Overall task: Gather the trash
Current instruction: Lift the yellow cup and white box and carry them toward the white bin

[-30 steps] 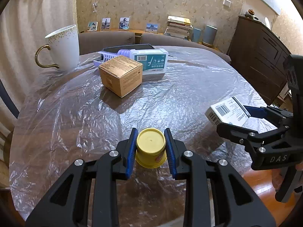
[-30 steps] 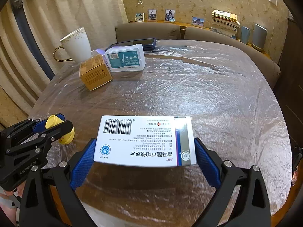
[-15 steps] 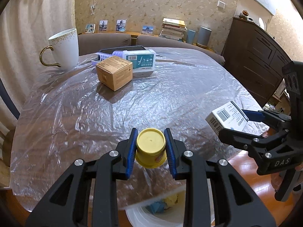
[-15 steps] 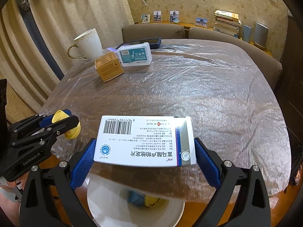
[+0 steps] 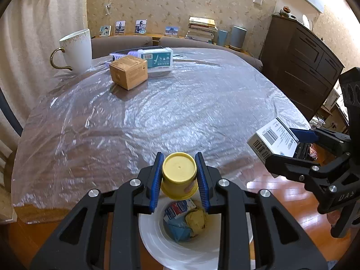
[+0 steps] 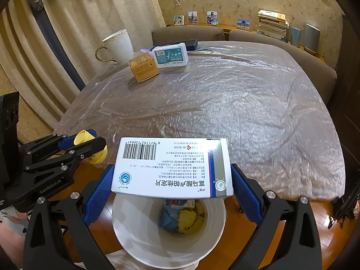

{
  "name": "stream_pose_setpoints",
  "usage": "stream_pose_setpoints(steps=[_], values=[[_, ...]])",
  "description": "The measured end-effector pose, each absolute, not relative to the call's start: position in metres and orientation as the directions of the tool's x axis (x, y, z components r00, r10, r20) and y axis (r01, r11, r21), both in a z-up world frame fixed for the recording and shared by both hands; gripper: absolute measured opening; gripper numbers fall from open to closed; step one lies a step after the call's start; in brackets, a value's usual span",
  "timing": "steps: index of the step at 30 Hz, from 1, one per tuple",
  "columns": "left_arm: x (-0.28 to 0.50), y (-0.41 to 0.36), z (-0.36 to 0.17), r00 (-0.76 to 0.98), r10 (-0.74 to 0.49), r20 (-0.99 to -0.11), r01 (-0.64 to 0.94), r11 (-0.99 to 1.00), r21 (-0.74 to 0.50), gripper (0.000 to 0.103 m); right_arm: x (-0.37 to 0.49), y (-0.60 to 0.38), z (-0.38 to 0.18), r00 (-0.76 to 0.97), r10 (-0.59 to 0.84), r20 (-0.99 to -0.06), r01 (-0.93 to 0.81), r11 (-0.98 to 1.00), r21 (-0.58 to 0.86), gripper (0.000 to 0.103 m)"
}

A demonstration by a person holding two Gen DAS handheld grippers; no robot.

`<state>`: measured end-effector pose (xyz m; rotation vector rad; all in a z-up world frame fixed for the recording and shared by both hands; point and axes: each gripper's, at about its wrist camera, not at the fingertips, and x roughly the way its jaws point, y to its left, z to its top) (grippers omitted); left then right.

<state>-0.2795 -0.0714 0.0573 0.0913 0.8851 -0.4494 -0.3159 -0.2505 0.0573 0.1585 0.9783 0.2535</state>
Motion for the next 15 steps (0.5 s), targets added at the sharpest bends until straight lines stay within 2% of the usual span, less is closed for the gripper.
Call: stream_pose_setpoints(steps=[15], values=[[-0.312,-0.067,0.041,0.509,-0.327,-0.796,0.414,0.904,-0.107,0.031,-0.353,-0.243,0.045,0.481,0.299,-0.824,-0.162,0.954,0.252,0.096]])
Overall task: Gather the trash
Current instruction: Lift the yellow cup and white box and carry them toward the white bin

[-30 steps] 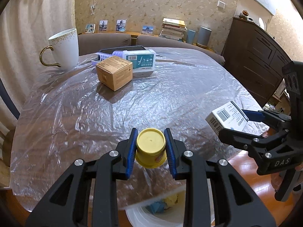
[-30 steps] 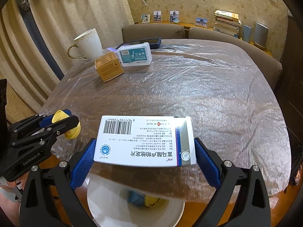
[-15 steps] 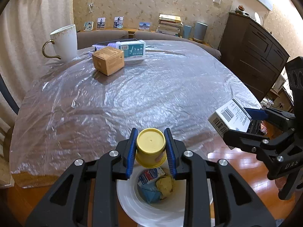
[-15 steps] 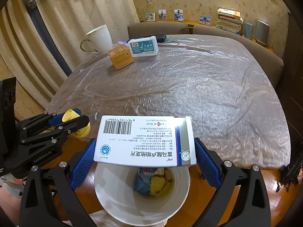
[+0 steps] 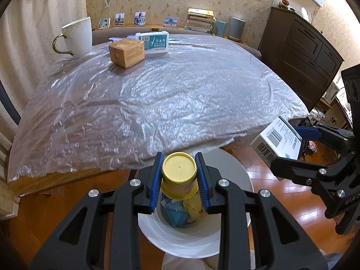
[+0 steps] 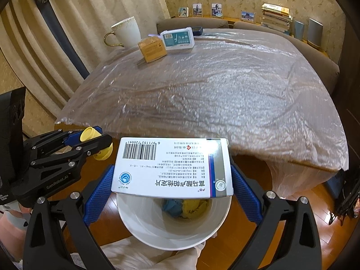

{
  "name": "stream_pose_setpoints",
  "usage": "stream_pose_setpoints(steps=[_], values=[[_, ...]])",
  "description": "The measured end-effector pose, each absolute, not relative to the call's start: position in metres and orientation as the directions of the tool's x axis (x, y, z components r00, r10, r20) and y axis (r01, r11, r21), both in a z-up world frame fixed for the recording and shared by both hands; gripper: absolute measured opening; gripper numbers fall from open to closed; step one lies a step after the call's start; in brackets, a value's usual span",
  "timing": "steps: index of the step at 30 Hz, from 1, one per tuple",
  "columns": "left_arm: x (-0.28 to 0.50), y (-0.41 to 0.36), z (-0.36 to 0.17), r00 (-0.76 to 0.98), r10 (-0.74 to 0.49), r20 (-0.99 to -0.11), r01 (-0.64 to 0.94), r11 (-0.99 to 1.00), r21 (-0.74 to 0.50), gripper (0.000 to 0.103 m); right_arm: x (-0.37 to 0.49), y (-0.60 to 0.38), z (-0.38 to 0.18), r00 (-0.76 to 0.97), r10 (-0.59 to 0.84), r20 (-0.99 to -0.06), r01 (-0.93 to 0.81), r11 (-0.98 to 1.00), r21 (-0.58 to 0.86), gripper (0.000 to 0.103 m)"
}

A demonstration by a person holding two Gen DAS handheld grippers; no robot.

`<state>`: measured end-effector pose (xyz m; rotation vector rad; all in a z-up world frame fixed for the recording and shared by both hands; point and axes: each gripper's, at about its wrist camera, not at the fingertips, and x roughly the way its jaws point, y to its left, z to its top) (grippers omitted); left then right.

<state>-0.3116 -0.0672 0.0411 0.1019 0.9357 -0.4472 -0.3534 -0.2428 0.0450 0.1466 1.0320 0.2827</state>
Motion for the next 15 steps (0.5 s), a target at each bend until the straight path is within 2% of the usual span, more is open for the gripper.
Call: stream_pose_setpoints(steps=[15], values=[[-0.325,-0.063,0.017,0.462,-0.312,-0.830,0.413,0.904,-0.110,0.031,-0.367,-0.232,0.022,0.429,0.283,-0.858,-0.156,0.958,0.239,0.096]])
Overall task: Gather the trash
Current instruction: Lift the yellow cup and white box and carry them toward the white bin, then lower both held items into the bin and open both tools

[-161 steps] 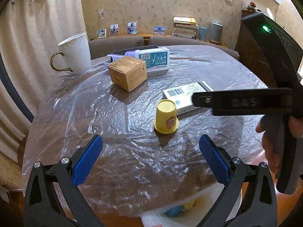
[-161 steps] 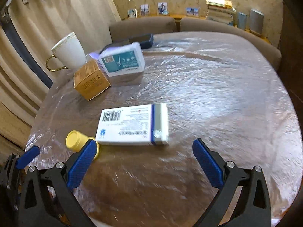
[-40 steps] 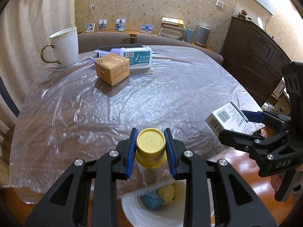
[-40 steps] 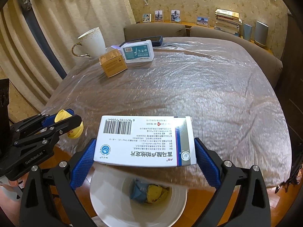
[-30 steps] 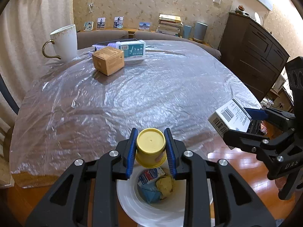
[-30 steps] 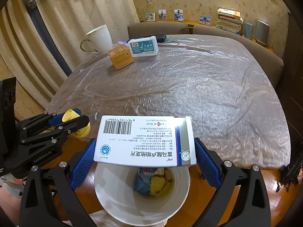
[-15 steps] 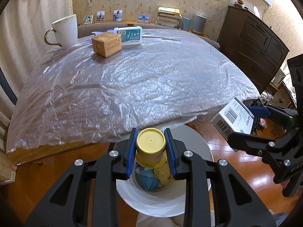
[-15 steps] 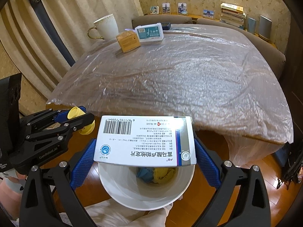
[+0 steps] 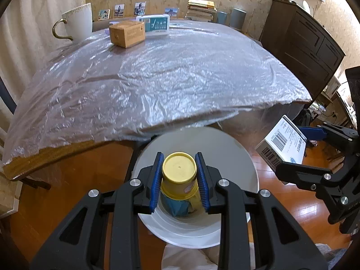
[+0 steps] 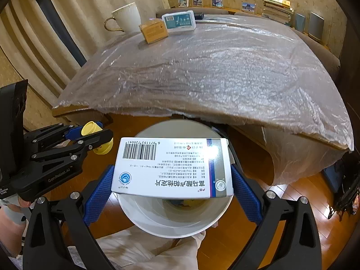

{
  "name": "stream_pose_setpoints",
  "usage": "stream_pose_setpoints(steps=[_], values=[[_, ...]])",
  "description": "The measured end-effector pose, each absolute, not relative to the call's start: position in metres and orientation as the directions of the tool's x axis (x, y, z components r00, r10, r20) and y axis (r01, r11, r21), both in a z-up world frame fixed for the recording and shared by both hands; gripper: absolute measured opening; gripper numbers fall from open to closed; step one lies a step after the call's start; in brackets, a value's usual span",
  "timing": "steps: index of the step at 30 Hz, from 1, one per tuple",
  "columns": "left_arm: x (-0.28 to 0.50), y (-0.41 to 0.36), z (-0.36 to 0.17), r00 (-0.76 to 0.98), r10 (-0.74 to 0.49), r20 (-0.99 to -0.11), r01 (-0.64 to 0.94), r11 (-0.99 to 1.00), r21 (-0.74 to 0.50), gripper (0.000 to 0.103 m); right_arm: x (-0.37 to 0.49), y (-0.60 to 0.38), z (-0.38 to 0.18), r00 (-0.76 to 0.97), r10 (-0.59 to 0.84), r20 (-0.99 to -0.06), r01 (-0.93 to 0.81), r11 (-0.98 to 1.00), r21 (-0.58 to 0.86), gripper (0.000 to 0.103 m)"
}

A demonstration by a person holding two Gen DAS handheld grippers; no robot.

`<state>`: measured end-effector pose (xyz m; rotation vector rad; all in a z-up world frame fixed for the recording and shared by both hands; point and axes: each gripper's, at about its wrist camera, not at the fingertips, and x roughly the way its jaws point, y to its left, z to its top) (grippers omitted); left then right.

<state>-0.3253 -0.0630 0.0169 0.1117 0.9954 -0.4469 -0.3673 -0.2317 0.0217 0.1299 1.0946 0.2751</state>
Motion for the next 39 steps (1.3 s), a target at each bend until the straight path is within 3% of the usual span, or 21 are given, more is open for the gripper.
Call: stream_pose_setpoints(steps=[39], values=[[-0.322,-0.074,-0.048,0.348,-0.245,-0.905,0.433,0.898,-0.076,0.031,-0.363,-0.223,-0.049,0.331,0.209,-0.920,-0.115,0.977,0.181,0.096]])
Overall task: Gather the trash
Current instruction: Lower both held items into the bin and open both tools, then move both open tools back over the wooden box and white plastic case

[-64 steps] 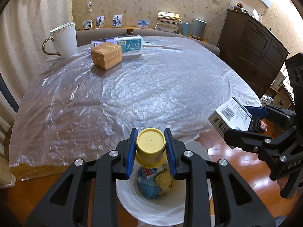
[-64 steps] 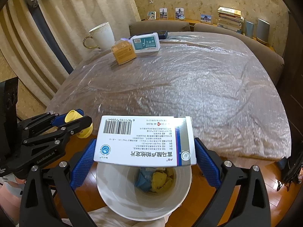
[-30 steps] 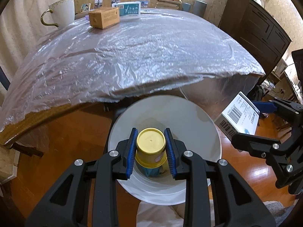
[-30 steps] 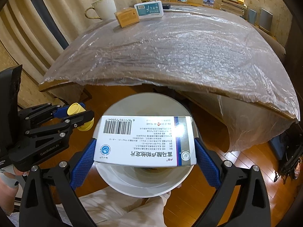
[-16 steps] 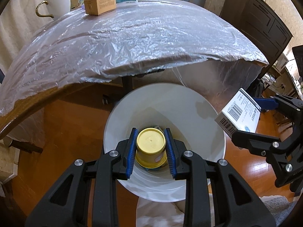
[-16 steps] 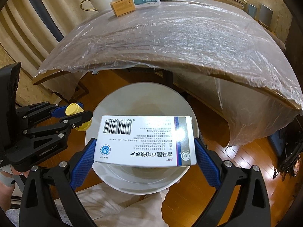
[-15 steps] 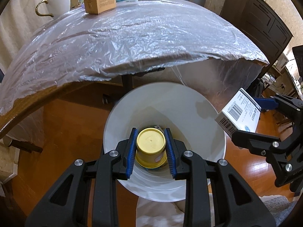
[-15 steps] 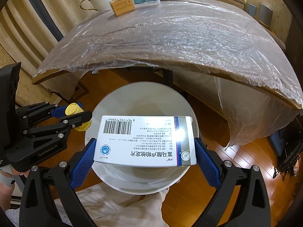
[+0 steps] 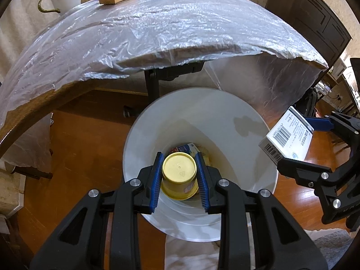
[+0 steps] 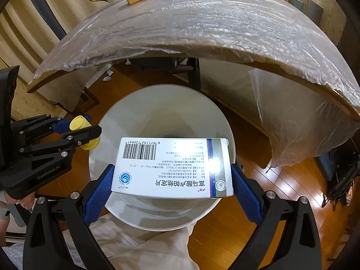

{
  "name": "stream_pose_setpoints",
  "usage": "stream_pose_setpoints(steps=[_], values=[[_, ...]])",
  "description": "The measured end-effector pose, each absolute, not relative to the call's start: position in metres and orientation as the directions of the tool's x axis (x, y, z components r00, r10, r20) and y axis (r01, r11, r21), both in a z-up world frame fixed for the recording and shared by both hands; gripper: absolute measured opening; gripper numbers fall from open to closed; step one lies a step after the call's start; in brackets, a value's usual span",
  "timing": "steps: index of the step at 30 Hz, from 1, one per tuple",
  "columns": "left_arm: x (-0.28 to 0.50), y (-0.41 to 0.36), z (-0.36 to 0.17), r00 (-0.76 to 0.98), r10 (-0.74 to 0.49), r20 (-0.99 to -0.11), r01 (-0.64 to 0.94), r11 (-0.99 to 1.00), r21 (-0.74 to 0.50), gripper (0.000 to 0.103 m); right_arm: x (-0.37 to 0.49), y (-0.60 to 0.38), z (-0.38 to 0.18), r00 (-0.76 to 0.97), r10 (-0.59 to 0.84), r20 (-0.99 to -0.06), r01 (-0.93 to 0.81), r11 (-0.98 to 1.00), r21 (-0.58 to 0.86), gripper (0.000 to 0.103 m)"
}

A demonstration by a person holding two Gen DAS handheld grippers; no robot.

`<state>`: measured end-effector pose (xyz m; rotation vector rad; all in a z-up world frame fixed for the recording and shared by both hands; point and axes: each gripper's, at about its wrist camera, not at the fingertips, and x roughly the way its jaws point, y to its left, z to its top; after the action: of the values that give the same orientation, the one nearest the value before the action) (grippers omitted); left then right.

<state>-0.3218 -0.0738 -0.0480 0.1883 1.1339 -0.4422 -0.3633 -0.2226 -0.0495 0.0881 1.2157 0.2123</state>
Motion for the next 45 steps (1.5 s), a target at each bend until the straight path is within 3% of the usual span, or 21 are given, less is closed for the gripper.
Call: stream_pose_setpoints(steps=[28,29,30,31,32,39,45], values=[[-0.310,-0.082,-0.063,0.332,-0.228,-0.915,0.456,0.888,-0.056,0.031,-0.354,-0.224,-0.066,0.313,0.181,-0.932,-0.120,0.981,0.150,0.096],[-0.310,-0.081,-0.062,0.344,-0.233,-0.910,0.456,0.888,-0.056,0.034,-0.354,-0.225,-0.066,0.317,0.179,-0.931,-0.119,0.982,0.149,0.096],[-0.310,-0.081,-0.060,0.358,-0.232,-0.905,0.452,0.891,-0.050,0.044,-0.354,-0.226,-0.066,0.324,0.171,-0.930,-0.109,0.984,0.143,0.096],[-0.310,-0.080,-0.058,0.375,-0.226,-0.899,0.442,0.896,-0.041,0.077,-0.353,-0.228,-0.065,0.334,0.163,-0.928,-0.097,0.986,0.139,0.096],[-0.311,-0.078,-0.055,0.397,-0.238,-0.886,0.436,0.899,-0.046,0.086,-0.353,-0.230,-0.065,0.339,0.158,-0.928,-0.086,0.987,0.137,0.096],[-0.312,-0.069,-0.043,0.411,-0.245,-0.878,0.413,0.909,-0.060,0.086,-0.359,-0.245,-0.049,0.373,0.188,-0.909,-0.065,0.982,0.177,0.096],[-0.323,-0.049,0.002,0.457,-0.314,-0.832,0.404,0.907,-0.121,0.086,-0.377,-0.259,0.028,0.554,0.241,-0.797,-0.108,0.970,0.219,0.096]])
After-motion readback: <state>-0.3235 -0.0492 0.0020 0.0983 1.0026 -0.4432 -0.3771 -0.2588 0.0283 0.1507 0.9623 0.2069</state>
